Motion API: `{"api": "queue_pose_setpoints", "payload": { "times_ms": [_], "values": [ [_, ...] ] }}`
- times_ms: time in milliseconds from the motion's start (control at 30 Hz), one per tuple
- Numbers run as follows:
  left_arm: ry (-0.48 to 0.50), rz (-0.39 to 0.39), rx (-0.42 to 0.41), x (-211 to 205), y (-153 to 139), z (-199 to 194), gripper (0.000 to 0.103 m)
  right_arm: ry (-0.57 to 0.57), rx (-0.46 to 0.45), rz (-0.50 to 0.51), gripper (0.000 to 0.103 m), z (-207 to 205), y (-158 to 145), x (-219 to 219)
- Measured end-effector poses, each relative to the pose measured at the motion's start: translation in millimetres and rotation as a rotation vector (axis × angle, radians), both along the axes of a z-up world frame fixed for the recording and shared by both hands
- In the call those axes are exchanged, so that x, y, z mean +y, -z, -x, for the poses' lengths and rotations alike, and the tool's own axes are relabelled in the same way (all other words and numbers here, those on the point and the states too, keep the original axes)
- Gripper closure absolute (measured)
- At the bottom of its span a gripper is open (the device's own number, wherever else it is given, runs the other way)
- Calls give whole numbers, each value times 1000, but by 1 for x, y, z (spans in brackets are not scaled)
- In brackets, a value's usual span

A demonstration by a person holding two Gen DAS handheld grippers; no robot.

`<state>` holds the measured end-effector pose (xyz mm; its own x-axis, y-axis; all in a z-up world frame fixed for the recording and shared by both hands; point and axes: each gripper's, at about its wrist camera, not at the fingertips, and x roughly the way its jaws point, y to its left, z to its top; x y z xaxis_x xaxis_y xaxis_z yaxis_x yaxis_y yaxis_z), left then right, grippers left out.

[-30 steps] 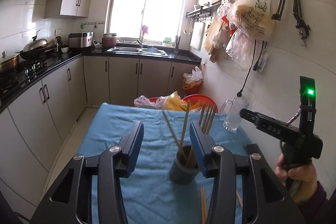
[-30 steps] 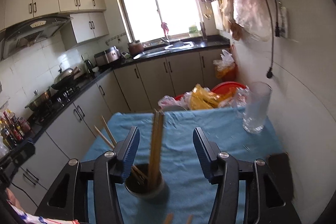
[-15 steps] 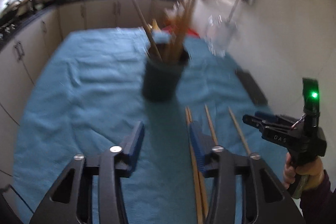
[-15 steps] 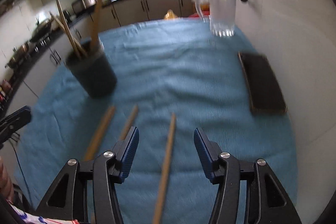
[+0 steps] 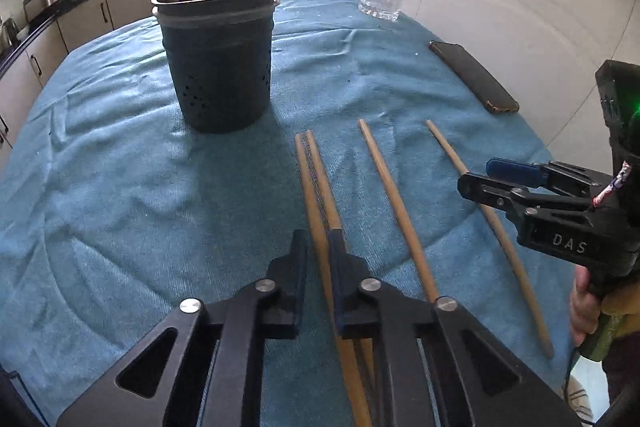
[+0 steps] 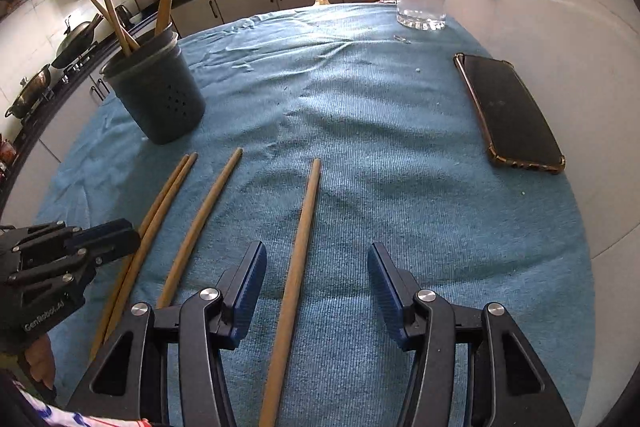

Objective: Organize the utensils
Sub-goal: 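Close the left gripper on a fourth wooden chopstick, then lift the chopstick upright and carry it above the black cup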

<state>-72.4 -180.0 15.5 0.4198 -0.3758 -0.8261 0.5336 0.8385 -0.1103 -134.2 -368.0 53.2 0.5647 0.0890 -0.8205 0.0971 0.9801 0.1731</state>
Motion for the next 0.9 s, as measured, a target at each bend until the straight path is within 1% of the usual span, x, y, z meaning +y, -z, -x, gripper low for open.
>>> {"api": "queue_pose_setpoints", "payload": {
  "times_ms": [133,233,300,367,533,633,733,833,900],
  "values": [
    [8,-16,-6,-3,0,-2,97,-8,-2,21,47,-2,0,3],
    [-9,-35,-2,-9,0,-8,97,-3,7,64,57,-6,0,8],
    [-32,-38,7,-12,1,-13,97,2,15,87,80,-10,1,9],
    [-60,-37,19,-8,2,-14,97,7,27,87,90,-13,0,8],
    [-116,-54,59,23,1,-9,98,7,67,45,91,-3,0,0],
    [-113,-65,88,37,0,-7,98,-2,87,12,89,6,0,-4],
    [-114,-71,118,42,-1,-12,97,5,102,-20,85,5,-1,-9],
    [-110,-99,131,35,0,-22,97,20,120,5,83,-4,-1,-8],
    [-109,-105,143,32,1,-30,96,17,130,24,83,-11,-1,-6]
  ]
}}
